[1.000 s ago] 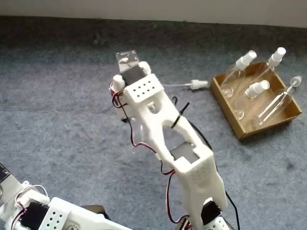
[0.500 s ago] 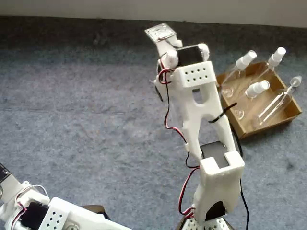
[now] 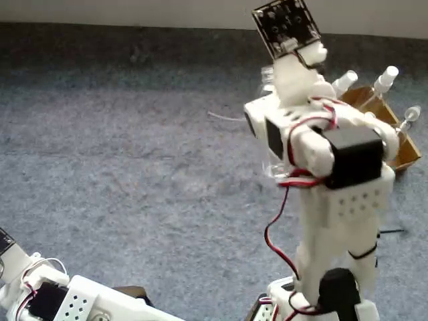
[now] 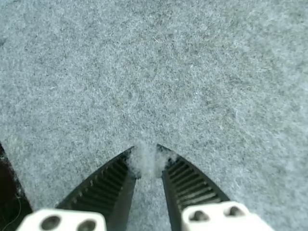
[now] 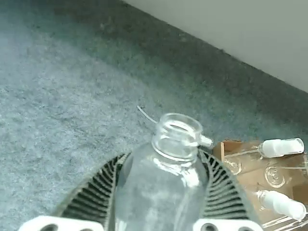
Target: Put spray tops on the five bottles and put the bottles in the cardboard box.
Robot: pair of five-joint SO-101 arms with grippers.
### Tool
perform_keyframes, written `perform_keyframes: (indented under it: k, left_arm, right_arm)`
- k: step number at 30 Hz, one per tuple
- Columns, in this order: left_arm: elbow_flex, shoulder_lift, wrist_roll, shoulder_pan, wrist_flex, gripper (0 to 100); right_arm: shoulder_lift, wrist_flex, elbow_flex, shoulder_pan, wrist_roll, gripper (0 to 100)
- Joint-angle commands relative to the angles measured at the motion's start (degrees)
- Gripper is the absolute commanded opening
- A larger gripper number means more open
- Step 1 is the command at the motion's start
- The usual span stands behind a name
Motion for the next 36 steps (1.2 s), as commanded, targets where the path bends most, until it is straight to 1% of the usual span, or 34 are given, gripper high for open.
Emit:
perform_keyframes:
  k: [1, 6, 9, 15, 19, 23, 26, 27, 30, 36]
  left_arm:
    - [1.0, -0.3, -0.6, -0.5, 0.3, 1]
    - [1.0, -0.3, -0.6, -0.5, 0.3, 1]
    - [1.0, -0.3, -0.6, -0.5, 0.3, 1]
    - [1.0, -0.3, -0.6, -0.5, 0.3, 1]
    - [1.0, -0.3, -0.6, -0.5, 0.3, 1]
    - [1.0, -0.3, -0.6, -0.5, 0.3, 1]
    - [1.0, -0.3, -0.6, -0.5, 0.3, 1]
    - [1.0, -0.3, -0.6, -0.5, 0.3, 1]
    - [1.0, -0.3, -0.6, -0.5, 0.3, 1]
    - [1.0, -0.3, -0.6, -0.5, 0.3, 1]
  right_arm:
    - [-10.8, 1.2, 7.2, 0.8, 0.7, 10.1]
    - [-23.8, 0.6, 22.5, 0.8, 0.8, 10.1]
    - [-30.9, -2.2, 32.2, 0.8, 0.8, 10.1]
    - [-42.5, -16.8, 55.8, 0.9, 0.9, 10.1]
    - [-45.8, -26.4, 70.1, 0.9, 0.9, 10.5]
    - [-43.5, -35.6, 82.2, 0.9, 0.9, 10.5]
    - [-38.5, -42.2, 88.6, 0.9, 1.1, 10.6]
    - [-36.3, -44.0, 90.1, 0.9, 2.2, 10.6]
    - [-27.6, -47.6, 90.7, 0.9, 4.9, 10.6]
    - [-11.3, -50.0, 85.2, 0.9, 5.1, 10.6]
